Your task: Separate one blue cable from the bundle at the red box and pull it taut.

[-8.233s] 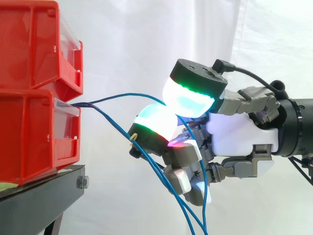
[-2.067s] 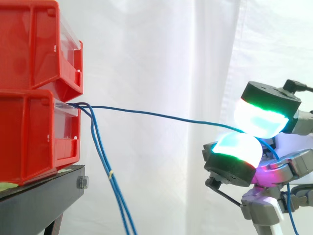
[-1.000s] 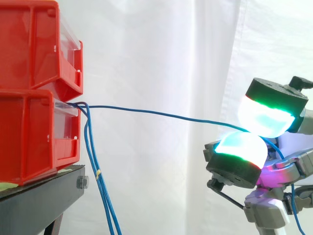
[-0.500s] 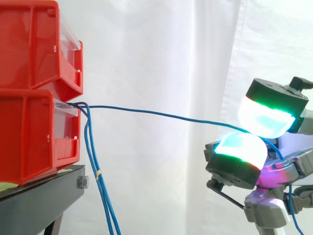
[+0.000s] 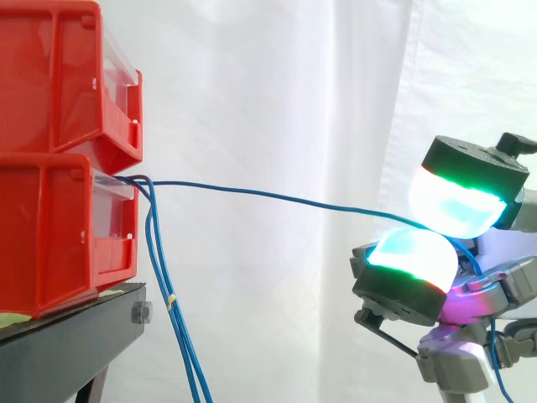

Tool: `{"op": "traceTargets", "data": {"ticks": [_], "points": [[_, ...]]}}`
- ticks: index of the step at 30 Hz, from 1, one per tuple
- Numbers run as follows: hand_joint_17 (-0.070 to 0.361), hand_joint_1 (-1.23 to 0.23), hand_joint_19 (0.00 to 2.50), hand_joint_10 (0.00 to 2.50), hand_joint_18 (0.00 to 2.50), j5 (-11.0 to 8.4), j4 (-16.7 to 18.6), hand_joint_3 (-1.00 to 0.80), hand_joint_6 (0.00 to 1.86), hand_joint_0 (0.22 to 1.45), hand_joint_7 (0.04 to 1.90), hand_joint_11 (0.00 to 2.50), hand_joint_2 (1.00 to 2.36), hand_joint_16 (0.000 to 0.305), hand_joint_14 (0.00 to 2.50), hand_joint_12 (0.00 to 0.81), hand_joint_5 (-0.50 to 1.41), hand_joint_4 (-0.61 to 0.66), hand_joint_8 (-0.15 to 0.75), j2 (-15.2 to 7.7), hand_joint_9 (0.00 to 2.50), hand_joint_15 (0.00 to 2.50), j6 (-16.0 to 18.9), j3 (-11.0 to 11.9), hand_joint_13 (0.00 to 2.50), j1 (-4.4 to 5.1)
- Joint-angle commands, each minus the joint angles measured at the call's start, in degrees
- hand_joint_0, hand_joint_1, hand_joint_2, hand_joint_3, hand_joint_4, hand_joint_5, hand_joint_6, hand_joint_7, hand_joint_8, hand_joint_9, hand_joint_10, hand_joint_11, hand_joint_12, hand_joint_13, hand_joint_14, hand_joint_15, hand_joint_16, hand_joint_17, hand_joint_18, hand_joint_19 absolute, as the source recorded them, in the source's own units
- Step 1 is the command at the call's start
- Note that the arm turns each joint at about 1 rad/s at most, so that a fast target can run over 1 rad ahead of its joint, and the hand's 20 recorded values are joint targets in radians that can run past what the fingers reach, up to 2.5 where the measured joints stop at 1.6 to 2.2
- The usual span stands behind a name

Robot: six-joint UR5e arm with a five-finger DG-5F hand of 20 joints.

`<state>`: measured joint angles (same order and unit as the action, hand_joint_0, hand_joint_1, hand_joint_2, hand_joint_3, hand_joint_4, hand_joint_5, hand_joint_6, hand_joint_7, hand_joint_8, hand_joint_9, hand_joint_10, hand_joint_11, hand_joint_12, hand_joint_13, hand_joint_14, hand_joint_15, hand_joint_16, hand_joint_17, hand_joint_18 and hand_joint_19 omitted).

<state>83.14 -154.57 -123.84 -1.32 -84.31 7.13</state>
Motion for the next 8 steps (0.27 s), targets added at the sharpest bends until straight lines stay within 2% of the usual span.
{"op": "traceTargets", "data": {"ticks": [1, 8], "points": [[0.074, -0.71, 0.66, 1.22, 0.73, 0.0, 0.0, -0.13, 0.91, 0.6, 1.08, 1.37, 1.02, 0.033, 0.02, 0.3, -0.14, 0.0, 0.262, 0.0, 0.79, 0.97, 0.0, 0.0, 0.89, -0.01], [0.073, -0.7, 0.67, 1.17, 0.72, 0.0, 0.0, -0.12, 0.91, 0.6, 1.08, 1.41, 1.02, 0.032, 0.02, 0.295, -0.14, -0.01, 0.257, 0.0, 0.8, 0.96, 0.0, -0.1, 0.89, 0.08]]}}
